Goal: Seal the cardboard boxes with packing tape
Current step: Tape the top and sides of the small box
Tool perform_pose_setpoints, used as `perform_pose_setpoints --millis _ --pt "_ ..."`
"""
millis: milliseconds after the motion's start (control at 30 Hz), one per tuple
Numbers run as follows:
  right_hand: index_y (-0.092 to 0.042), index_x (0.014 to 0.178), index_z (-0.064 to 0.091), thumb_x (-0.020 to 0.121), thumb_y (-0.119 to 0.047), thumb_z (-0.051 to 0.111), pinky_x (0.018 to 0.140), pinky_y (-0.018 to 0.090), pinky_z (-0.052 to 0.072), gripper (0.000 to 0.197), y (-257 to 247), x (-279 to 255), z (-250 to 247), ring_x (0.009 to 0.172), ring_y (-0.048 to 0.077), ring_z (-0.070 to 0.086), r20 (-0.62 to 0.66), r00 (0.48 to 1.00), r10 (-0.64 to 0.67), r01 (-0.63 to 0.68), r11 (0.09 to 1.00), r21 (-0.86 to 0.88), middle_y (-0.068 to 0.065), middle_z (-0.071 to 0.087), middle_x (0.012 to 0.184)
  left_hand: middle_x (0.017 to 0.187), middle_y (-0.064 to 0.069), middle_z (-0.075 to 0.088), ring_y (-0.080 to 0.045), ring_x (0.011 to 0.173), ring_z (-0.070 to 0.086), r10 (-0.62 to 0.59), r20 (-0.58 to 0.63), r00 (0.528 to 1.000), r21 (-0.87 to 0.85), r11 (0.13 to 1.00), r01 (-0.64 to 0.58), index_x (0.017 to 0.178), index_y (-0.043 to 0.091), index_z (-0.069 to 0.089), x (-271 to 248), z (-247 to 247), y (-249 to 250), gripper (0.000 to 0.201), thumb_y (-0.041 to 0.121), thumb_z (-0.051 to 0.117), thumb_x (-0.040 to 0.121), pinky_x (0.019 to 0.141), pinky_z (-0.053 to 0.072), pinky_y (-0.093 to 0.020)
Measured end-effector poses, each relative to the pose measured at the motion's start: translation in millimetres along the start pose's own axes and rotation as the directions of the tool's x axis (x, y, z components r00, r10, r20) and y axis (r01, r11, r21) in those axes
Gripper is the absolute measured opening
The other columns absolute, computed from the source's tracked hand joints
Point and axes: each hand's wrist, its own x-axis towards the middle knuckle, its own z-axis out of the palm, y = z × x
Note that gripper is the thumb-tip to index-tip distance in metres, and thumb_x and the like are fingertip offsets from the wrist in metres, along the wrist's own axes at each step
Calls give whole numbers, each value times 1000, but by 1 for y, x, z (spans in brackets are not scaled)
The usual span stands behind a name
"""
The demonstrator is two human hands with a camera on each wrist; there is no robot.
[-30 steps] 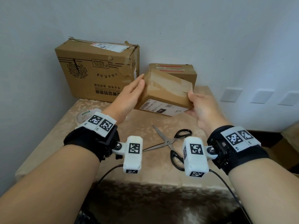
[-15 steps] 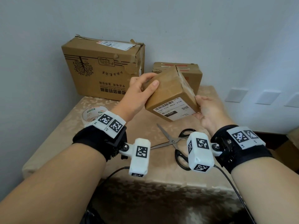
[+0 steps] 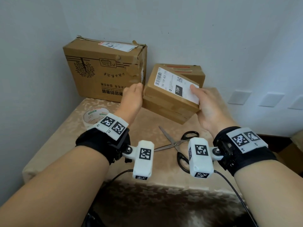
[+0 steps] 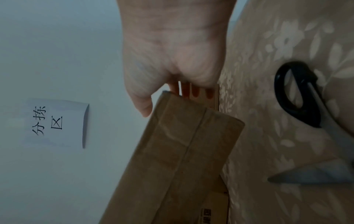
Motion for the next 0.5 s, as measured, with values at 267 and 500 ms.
perform_pose_setpoints --millis 267,500 --pt "-11 124 63 96 -37 46 97 41 48 42 -4 -6 -4 98 25 67 70 990 122 -132 979 156 7 71 109 126 12 55 -1 116 51 154 308 939 -4 987 -160 131 23 51 -13 3 16 60 62 29 92 99 39 -18" --pt "-35 140 43 68 -66 72 101 51 43 84 -8 -8 -4 121 19 54 151 988 30 2 979 -205 -4 56 134 88 -2 69 -17 76 67 146 106 984 67 986 -154 96 11 64 -2 -8 4 55 63 51 85 68 59 -29"
